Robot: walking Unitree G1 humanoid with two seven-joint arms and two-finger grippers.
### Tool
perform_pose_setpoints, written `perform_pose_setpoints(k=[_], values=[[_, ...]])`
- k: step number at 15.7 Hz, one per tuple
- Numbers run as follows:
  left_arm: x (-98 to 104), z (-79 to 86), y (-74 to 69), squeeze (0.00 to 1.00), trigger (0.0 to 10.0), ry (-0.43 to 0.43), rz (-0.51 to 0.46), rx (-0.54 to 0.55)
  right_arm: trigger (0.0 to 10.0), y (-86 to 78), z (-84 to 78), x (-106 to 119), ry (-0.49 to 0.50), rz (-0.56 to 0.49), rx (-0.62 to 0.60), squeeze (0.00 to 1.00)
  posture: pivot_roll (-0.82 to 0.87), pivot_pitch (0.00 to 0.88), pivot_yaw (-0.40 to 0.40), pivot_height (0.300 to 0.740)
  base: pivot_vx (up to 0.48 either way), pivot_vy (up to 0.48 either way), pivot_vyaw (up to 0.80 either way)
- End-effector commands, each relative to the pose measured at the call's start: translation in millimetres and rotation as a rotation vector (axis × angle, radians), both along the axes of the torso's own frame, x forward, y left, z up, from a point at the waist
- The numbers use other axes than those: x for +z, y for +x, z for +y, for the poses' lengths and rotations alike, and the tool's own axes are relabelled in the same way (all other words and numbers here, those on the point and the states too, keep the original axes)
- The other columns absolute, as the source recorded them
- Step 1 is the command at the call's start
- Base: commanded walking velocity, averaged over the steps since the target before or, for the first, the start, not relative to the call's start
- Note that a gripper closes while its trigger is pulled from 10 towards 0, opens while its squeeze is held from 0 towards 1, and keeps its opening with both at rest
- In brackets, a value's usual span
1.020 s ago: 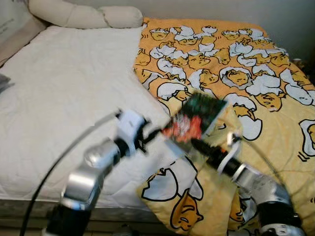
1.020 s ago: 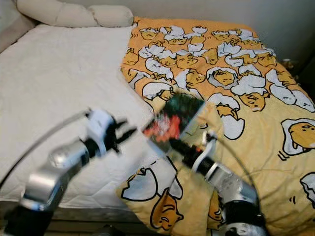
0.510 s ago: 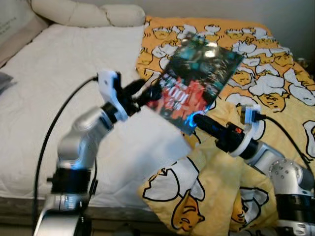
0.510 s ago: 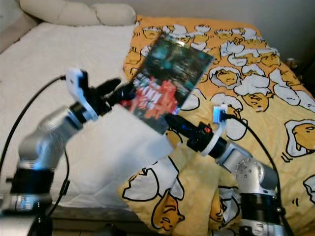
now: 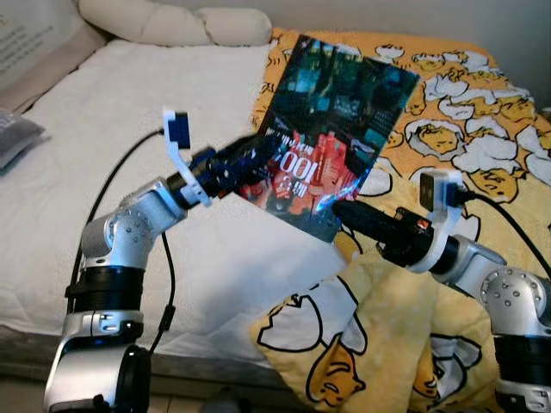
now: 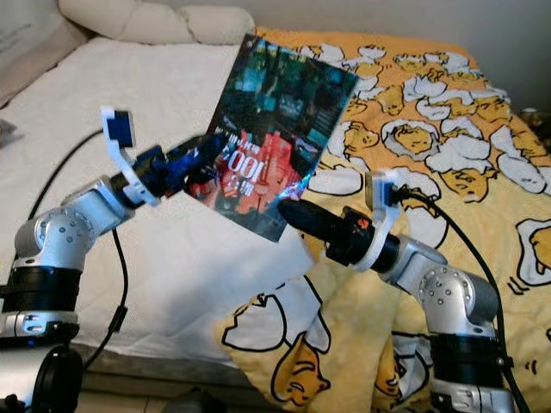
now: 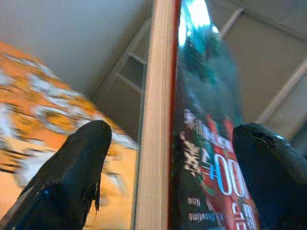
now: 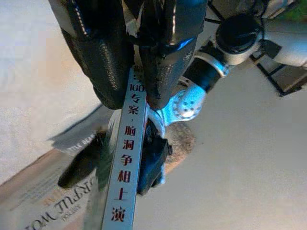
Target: Clean up the room
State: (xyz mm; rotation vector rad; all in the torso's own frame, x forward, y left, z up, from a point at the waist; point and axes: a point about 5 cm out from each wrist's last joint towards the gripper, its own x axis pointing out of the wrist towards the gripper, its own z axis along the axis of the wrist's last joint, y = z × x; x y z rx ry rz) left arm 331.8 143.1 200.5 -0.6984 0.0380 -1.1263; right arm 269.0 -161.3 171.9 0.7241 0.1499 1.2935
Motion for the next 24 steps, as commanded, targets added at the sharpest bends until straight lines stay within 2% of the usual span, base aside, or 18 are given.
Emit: perform_pose_setpoints(k=[1, 3, 4, 5, 6, 9, 17, 24], values=[[1.0, -2.8, -3.9, 0.00, 10.0, -0.050, 0.026, -0.073, 0.0, -1.8, 1.3, 16.1, 0.033, -0.077, 0.035, 0.00, 0.04, 0.000, 0.054, 0.740, 0.000, 0.000, 0.00], [3.9, -0.2, -11.2, 0.00, 10.0, -0.141, 0.038, -0.153, 0.0, -3.8, 1.4, 12.7, 0.024, -0.065, 0.027, 0.00, 0.03, 0.000, 0.071, 0.740, 0.000, 0.000, 0.00], [5.4, -0.2, -12.5, 0.00, 8.5, -0.148, 0.030, -0.166, 0.0, -4.2, 1.6, 11.6, 0.022, -0.061, 0.023, 0.00, 0.03, 0.000, 0.071, 0.740, 0.000, 0.000, 0.00], [5.5, -0.4, -12.7, 0.00, 6.4, -0.141, 0.026, -0.168, 0.0, -4.3, 1.7, 11.1, 0.021, -0.058, 0.020, 0.00, 0.03, 0.000, 0.067, 0.740, 0.000, 0.000, 0.00], [7.1, -2.2, -13.3, 0.00, 0.0, -0.137, 0.019, -0.183, 0.0, -4.0, 1.2, 9.9, 0.017, -0.050, 0.013, 0.00, 0.04, 0.000, 0.060, 0.740, 0.000, 0.000, 0.00], [8.0, -5.6, -15.9, 0.00, 0.0, -0.119, 0.010, -0.194, 0.0, -0.4, 1.3, 9.8, -0.015, -0.052, 0.011, 0.00, 0.04, 0.000, 0.055, 0.740, 0.000, 0.000, 0.00], [4.0, -0.1, -8.4, 0.00, 0.0, -0.072, -0.029, -0.028, 0.0, 7.3, 2.4, 9.6, -0.064, -0.063, -0.025, 0.00, 0.05, 0.000, 0.043, 0.740, 0.000, 0.000, 0.00], [3.9, -7.2, -16.5, 0.00, 0.0, -0.040, -0.055, -0.060, 0.0, 11.6, 5.1, 10.5, -0.077, -0.083, -0.057, 0.00, 0.05, 0.000, 0.050, 0.740, 0.000, 0.000, 0.00]])
